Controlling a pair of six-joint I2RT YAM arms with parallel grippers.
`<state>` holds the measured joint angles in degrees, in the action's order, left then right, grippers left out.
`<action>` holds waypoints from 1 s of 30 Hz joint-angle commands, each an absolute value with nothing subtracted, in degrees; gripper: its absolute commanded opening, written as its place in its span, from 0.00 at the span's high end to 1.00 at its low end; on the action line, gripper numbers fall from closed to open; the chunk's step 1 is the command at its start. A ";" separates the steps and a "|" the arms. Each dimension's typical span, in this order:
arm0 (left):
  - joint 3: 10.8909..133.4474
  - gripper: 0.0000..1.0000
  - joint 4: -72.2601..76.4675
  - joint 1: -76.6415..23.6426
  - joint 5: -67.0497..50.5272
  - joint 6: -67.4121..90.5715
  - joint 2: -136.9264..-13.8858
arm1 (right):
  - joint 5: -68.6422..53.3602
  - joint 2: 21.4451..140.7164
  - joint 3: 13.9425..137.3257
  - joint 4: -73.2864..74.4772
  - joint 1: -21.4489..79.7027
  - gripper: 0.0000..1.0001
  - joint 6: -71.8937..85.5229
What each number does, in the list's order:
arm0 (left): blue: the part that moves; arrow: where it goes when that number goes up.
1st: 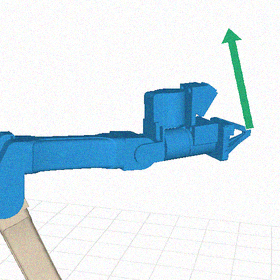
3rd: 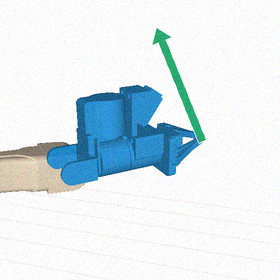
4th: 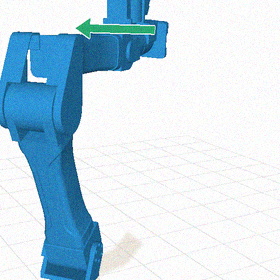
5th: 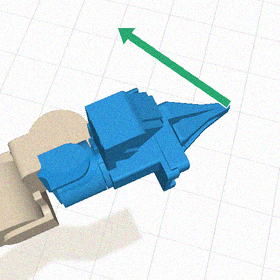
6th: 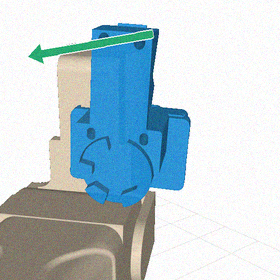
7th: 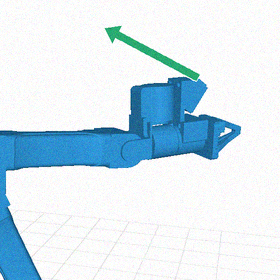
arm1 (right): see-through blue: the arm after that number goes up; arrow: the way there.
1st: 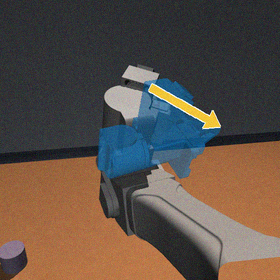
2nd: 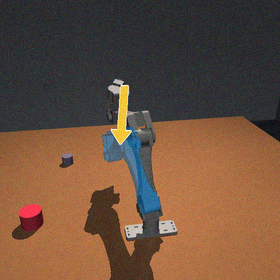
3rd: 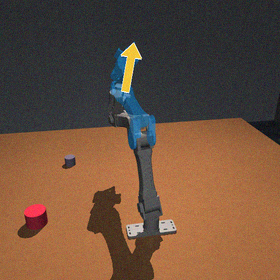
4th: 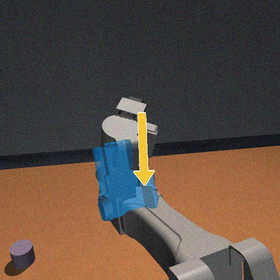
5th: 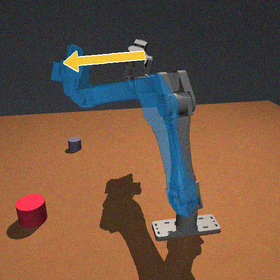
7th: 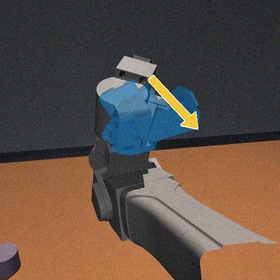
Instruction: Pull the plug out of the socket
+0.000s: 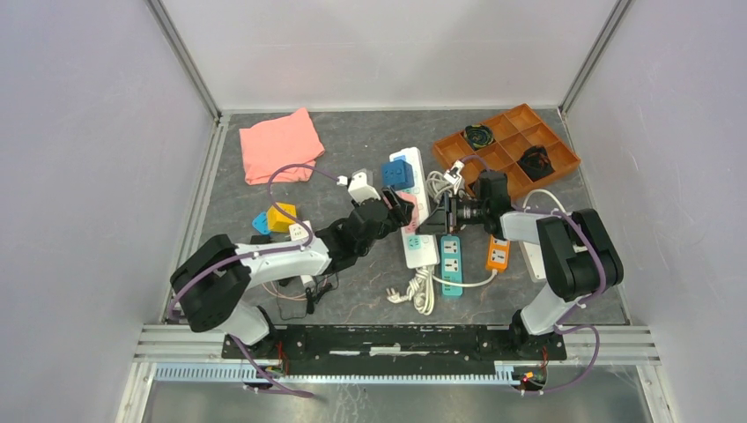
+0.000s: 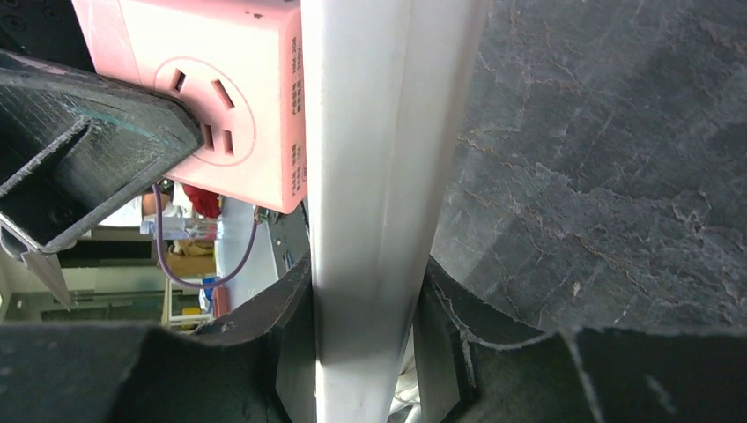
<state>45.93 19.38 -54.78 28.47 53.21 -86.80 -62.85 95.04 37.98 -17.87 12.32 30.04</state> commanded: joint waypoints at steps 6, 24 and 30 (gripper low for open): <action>45.39 0.98 29.03 -55.13 31.30 54.20 -74.85 | -60.23 94.89 40.42 -14.94 10.50 1.00 20.99; 44.72 0.98 23.50 -55.11 32.38 53.92 -66.66 | -57.60 94.40 42.05 -9.22 11.57 1.00 13.33; 46.15 0.98 19.96 -54.96 33.63 52.23 -63.85 | -57.04 94.37 42.45 -8.04 12.34 1.00 11.92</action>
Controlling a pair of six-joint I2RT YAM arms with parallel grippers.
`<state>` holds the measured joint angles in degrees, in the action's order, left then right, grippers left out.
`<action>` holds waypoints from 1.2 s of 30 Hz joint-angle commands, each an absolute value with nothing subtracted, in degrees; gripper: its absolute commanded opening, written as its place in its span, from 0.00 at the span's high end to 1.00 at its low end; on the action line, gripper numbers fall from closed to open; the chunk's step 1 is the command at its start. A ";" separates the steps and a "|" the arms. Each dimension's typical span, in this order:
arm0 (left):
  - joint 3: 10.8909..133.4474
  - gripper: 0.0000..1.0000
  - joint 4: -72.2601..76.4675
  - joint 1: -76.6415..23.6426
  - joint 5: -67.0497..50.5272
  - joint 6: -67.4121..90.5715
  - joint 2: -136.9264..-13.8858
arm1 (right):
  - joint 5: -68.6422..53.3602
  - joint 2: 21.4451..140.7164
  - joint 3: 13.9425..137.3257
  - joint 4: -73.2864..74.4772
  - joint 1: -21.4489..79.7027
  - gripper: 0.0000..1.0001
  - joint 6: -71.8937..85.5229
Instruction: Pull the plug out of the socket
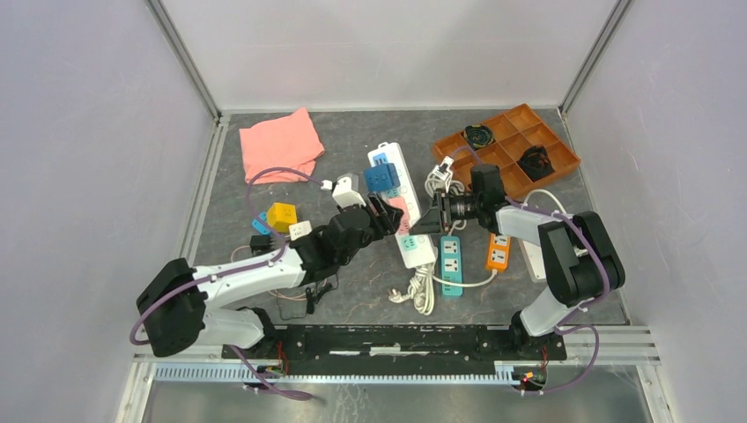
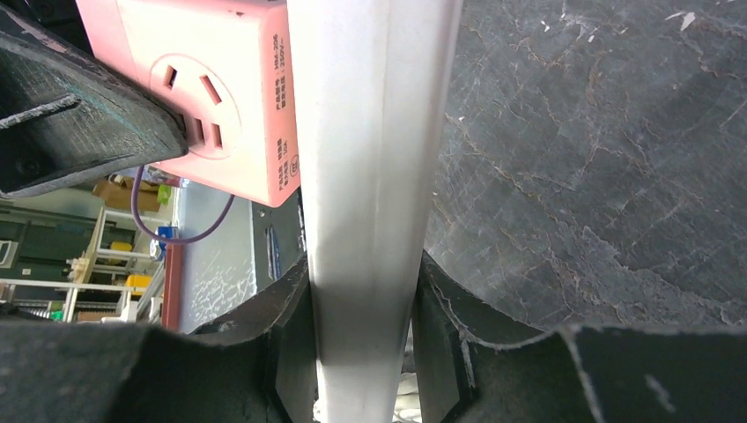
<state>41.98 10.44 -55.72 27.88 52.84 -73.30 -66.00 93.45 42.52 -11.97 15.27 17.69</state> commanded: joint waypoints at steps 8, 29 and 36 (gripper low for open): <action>45.91 0.98 16.07 -54.94 33.84 50.56 -59.38 | -57.04 94.04 42.58 -7.66 12.33 1.00 11.43; 43.76 0.98 16.86 -55.02 32.46 58.63 -61.04 | -50.18 92.74 40.88 -9.84 12.55 1.00 13.82; 55.00 0.98 6.93 -55.11 28.12 65.03 -73.68 | -43.92 92.24 40.78 -8.36 12.13 1.00 13.23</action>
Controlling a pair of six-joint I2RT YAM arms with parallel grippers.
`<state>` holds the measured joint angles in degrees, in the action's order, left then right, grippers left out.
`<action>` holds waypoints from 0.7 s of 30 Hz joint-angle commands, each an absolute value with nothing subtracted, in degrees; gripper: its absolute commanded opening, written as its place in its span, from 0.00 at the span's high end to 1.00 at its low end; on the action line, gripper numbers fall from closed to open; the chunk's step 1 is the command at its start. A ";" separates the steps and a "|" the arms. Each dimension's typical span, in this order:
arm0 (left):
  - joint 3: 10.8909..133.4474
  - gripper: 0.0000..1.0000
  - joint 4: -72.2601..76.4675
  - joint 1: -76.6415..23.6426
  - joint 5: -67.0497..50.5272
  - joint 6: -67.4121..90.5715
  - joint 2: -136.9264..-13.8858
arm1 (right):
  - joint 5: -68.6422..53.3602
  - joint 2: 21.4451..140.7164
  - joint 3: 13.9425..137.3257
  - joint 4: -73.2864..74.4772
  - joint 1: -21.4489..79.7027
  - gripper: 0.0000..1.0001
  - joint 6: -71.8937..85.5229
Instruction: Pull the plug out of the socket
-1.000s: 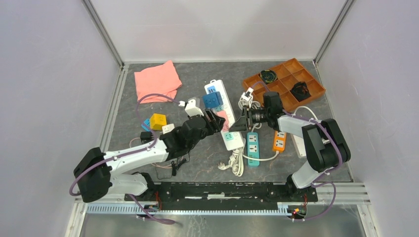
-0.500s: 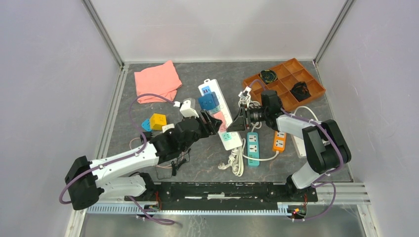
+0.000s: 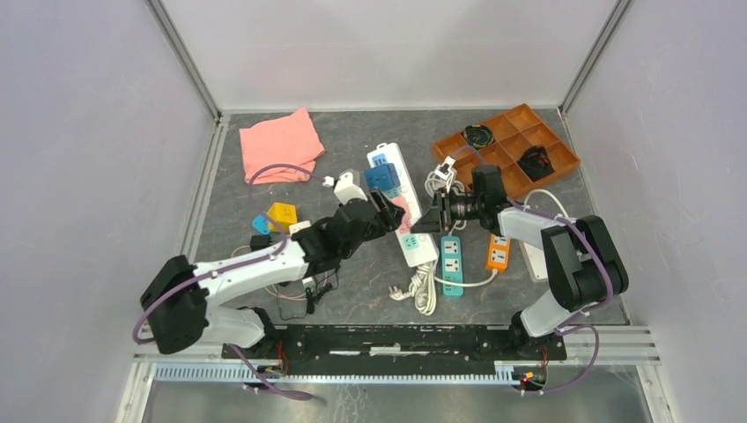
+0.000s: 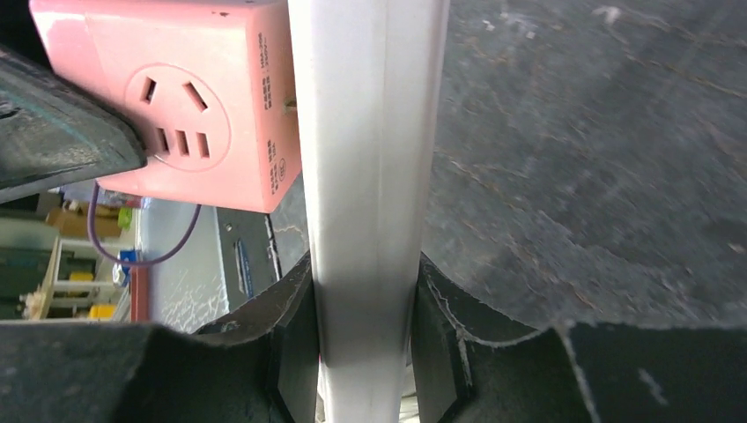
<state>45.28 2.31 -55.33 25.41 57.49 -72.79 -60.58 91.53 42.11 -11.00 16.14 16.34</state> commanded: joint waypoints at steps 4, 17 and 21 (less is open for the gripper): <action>59.43 0.98 2.71 -55.10 27.70 68.68 -77.92 | -41.26 92.16 41.39 -6.58 12.13 1.00 12.08; 63.88 0.98 -3.75 -54.94 26.99 54.69 -75.00 | -48.74 91.12 41.22 -9.18 12.06 1.00 13.75; 59.79 0.98 -4.17 -54.57 28.09 44.91 -68.78 | -50.54 90.26 41.10 -9.67 12.02 1.00 13.73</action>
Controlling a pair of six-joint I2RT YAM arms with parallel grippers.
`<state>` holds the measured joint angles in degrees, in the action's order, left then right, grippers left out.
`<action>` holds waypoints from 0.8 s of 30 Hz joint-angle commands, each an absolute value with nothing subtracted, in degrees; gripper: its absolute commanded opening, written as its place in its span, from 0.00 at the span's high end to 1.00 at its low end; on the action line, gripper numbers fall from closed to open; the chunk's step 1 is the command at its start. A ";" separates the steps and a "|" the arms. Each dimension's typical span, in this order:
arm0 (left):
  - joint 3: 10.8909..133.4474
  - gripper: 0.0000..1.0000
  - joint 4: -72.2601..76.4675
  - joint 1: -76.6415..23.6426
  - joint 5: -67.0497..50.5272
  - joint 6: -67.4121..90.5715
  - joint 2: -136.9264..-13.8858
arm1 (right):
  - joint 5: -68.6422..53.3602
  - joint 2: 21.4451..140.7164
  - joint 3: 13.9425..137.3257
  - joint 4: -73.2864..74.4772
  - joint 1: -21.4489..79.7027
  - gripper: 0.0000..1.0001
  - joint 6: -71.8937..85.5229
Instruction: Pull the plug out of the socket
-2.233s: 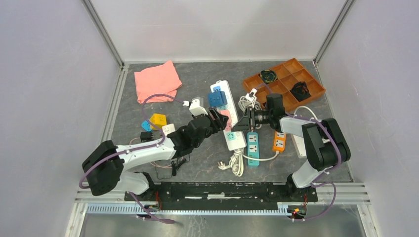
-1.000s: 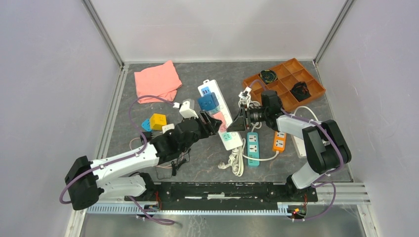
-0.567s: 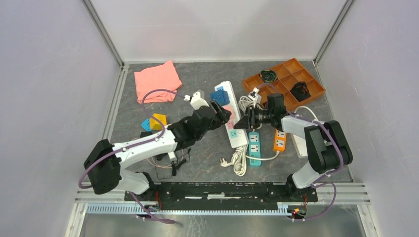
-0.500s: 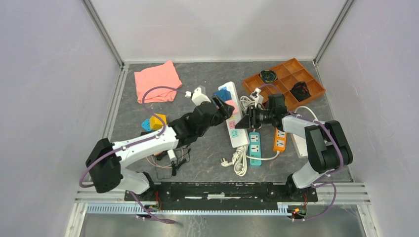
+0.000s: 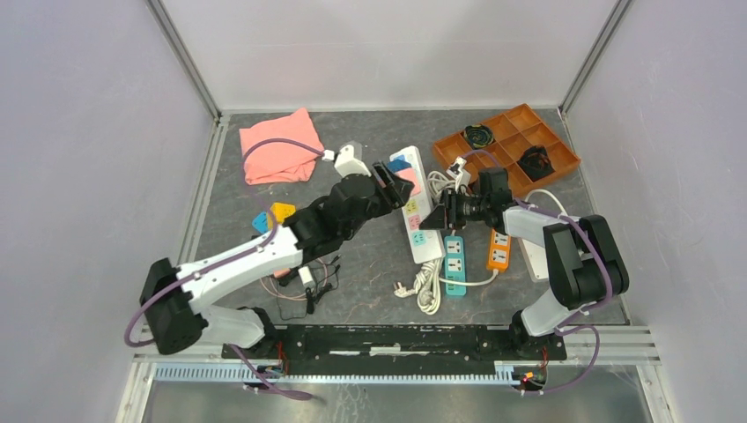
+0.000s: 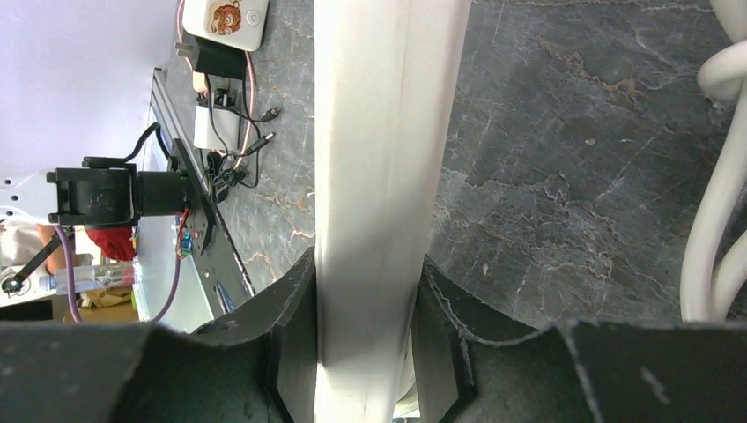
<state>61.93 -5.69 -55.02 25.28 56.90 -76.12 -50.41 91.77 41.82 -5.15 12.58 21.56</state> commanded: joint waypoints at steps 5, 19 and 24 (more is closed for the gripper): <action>55.06 0.98 -9.89 -50.36 29.89 39.56 -62.31 | -51.94 89.82 41.40 -9.28 11.86 1.00 12.65; 37.54 0.98 -3.98 -19.99 7.12 38.93 -54.25 | -53.88 90.27 41.66 -8.88 11.70 1.00 10.77; 38.18 0.98 -1.36 -15.33 4.15 41.04 -61.75 | -54.05 90.38 41.75 -8.70 11.71 1.00 10.46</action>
<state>37.36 -7.46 -18.26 9.32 41.80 -57.54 -54.00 91.53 41.74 -5.50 12.32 17.87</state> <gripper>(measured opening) 0.687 0.414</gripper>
